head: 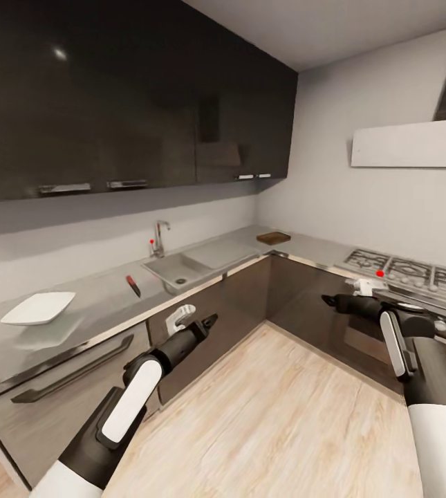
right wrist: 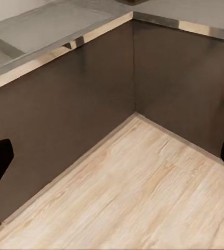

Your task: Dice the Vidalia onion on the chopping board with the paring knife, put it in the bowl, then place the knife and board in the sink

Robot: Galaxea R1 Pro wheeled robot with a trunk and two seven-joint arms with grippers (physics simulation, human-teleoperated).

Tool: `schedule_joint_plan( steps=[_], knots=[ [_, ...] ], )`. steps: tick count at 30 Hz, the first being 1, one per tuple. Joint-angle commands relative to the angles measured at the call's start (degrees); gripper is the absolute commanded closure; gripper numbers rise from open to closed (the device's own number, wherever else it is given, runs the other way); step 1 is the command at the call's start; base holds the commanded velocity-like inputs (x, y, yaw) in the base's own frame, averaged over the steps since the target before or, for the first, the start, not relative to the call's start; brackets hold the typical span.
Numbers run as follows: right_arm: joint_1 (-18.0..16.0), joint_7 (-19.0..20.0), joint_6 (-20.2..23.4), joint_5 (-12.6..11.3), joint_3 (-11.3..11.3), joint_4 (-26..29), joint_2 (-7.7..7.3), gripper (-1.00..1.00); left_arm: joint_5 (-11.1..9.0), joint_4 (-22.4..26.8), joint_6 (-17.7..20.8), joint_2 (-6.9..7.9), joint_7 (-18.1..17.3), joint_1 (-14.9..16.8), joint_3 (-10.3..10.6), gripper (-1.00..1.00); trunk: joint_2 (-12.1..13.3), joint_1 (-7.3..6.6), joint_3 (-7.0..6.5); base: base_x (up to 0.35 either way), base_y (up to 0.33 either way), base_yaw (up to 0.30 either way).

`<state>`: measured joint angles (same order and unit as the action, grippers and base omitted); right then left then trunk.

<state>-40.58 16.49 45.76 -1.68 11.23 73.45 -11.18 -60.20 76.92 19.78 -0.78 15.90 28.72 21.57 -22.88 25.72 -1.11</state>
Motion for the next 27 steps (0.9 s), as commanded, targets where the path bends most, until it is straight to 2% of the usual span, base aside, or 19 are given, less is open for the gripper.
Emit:
schedule_joint_plan(
  steps=[1,6,10,13,20,27],
  knots=[
    [0.0,0.0,0.3,-0.2,0.1,0.0,0.01,-1.0,-0.6,0.1,0.1,0.02,0.5,0.0,0.0,-1.0,0.0,0.06,0.02,0.347,0.0,-0.178],
    [0.5,0.2,-0.3,-0.2,0.2,0.4,0.02,-1.0,-0.8,0.5,1.0,0.36,0.7,-0.1,-0.4,-1.0,0.0,0.06,0.02,0.347,0.0,-0.059],
    [0.9,0.7,-0.7,-0.3,-0.2,0.9,0.02,-1.0,-1.0,0.5,1.5,0.33,3.6,-0.1,-0.5,-1.0,0.0,0.06,0.02,0.347,0.0,-0.008],
    [1.0,0.7,-0.7,-0.3,-0.3,1.0,0.02,-1.0,-1.0,0.5,1.5,0.28,4.3,-0.1,-0.6,-1.0,0.0,0.06,0.02,0.347,0.0,-0.002],
    [1.1,0.8,-0.8,-0.1,-0.5,0.8,0.0,-1.0,-0.9,0.4,1.6,0.39,4.6,-0.1,-0.6,-1.0,0.0,0.06,0.02,0.347,-0.007,0.0],
    [1.1,0.8,-1.2,0.0,-0.6,0.9,0.02,-1.0,-0.9,0.3,1.5,0.43,4.7,-0.1,-0.6,-1.0,0.0,0.06,0.02,0.346,-0.14,0.0]
  ],
)
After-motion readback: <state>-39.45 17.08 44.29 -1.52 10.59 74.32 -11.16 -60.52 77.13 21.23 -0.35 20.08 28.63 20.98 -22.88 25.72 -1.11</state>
